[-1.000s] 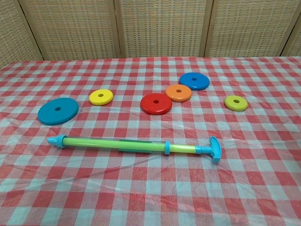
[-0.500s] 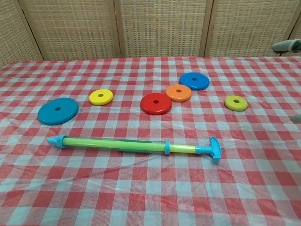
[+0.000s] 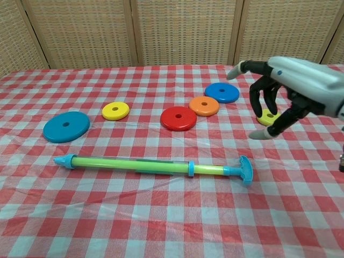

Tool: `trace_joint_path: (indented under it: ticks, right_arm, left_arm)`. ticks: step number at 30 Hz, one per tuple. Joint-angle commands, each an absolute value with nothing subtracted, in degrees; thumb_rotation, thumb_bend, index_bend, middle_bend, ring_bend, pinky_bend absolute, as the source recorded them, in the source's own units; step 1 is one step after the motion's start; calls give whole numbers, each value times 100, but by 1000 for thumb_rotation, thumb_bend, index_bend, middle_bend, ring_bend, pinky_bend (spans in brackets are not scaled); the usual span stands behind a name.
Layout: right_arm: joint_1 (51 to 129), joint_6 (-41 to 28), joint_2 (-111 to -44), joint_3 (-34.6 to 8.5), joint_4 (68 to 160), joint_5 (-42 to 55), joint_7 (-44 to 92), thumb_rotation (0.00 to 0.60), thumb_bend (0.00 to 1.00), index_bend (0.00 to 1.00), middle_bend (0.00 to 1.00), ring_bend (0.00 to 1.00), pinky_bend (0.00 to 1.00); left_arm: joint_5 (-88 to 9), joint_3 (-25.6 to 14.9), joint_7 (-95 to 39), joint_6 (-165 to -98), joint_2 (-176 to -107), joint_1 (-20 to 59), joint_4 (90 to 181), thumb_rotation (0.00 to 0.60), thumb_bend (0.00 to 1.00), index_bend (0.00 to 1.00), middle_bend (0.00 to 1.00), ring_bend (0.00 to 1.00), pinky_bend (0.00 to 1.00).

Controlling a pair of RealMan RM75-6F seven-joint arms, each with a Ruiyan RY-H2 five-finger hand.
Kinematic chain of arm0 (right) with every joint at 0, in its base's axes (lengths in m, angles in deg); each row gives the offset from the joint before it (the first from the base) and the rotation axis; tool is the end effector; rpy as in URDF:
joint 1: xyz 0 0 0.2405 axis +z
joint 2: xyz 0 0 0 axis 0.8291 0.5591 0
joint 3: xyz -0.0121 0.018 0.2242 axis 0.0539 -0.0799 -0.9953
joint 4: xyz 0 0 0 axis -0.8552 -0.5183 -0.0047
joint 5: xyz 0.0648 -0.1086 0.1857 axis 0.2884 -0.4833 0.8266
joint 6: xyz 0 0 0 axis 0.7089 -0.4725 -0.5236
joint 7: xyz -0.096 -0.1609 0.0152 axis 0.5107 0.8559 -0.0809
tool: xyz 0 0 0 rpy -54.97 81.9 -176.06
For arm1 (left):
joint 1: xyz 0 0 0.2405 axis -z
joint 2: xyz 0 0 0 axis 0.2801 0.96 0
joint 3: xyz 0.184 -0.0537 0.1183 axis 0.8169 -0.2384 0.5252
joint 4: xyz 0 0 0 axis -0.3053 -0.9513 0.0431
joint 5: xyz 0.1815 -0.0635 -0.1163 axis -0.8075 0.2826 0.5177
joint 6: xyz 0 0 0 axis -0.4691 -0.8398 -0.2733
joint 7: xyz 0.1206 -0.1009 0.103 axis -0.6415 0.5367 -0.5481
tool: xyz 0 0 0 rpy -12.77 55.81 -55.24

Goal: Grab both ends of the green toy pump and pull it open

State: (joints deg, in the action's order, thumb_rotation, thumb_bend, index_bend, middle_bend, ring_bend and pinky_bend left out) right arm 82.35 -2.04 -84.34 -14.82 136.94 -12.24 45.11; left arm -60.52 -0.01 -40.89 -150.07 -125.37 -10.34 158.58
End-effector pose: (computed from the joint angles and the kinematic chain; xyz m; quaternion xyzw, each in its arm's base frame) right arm -0.0911 -0.3022 -0.0111 0.6723 -0.3724 0.4882 0.4135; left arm -0.2801 0.2273 0.1078 -0.6140 -0.3735 -0.3335 0.6101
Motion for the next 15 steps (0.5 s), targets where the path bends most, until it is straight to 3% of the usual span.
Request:
trace_joint_path:
  ticks: [1, 5, 15]
  right_arm:
    - [8458, -386, -8833, -1589, 13614, -833, 4916, 600, 178, 321, 845, 828, 641]
    - [8571, -557, -9101, -1562, 13393, -494, 5053, 600, 292, 409, 924, 901, 705]
    - [8747, -831, -9524, -1496, 12717, -84, 4893, 600, 467, 481, 961, 931, 719]
  left_arm:
    - [-6035, -14, -4053, -14993, -12550, -1020, 15829, 600, 52, 0, 0, 0, 0]
    - [-6008, -26, -3990, -14979, -12545, -1012, 15812, 600, 52, 0, 0, 0, 0]
    - [-5897, -43, -3930, -14900, -12549, -988, 15742, 600, 53, 0, 0, 0, 0]
